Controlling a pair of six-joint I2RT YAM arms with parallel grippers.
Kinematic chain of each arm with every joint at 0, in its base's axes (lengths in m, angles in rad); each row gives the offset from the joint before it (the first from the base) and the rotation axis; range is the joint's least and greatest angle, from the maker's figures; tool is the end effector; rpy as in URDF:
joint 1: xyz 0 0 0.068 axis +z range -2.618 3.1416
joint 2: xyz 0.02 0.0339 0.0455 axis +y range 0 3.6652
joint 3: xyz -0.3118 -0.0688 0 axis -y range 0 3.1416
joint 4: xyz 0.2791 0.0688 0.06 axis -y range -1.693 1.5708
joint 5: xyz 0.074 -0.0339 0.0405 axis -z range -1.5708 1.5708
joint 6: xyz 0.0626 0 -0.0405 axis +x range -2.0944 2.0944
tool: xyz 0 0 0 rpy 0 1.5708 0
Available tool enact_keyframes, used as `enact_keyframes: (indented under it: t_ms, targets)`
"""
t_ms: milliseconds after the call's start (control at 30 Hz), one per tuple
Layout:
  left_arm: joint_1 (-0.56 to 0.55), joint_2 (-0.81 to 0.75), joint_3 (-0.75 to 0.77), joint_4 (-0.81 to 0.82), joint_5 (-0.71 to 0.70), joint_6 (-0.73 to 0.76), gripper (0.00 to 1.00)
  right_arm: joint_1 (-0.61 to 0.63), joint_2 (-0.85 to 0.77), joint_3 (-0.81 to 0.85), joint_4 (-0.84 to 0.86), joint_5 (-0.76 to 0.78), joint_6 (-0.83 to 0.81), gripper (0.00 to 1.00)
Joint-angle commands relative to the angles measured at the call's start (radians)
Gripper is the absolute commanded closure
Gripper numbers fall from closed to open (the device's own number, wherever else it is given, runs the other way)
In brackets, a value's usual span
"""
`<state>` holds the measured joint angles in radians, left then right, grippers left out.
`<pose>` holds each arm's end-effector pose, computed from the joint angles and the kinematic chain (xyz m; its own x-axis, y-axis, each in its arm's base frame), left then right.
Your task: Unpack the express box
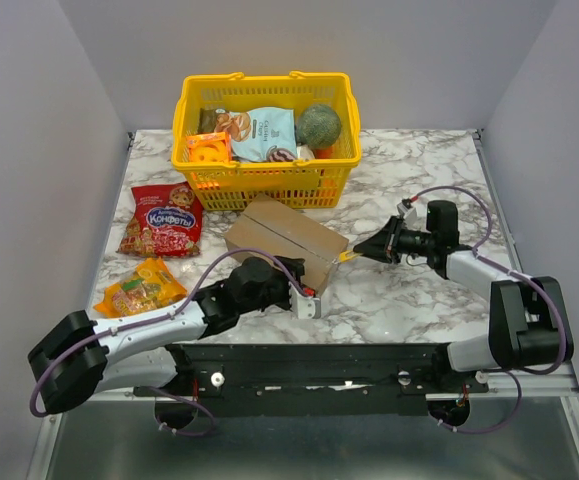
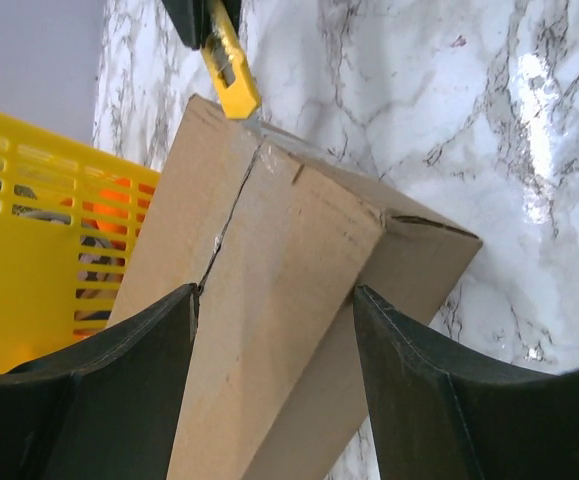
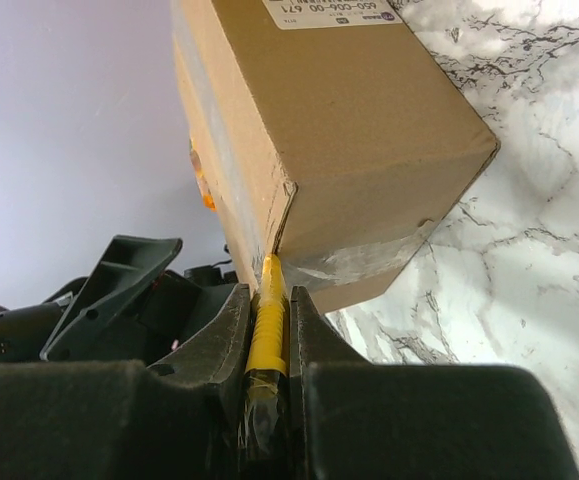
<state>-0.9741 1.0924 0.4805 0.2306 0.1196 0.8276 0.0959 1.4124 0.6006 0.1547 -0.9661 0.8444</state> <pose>0.1432 -0.2240 0.2284 0.5091 0.5516 -0.6607 0.7518 0.0889 0.6534 0.2869 0.0793 0.1933 -0.9292 0.3376 -0.1502 -0.0123 0.3782 0.9257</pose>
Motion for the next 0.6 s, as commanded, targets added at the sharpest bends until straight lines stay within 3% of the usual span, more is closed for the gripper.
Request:
enact_keyframes:
  t_ms: [0, 567]
  targets:
    - [-0.043, 0.032, 0.007, 0.156, -0.009, -0.021, 0.29, 0.005, -0.03, -0.038, -0.052, 0.052, -0.016, 1.0]
    - [-0.074, 0.208, 0.081, 0.24, -0.112, -0.125, 0.31, 0.007, -0.191, -0.153, -0.188, 0.086, 0.042, 0.99]
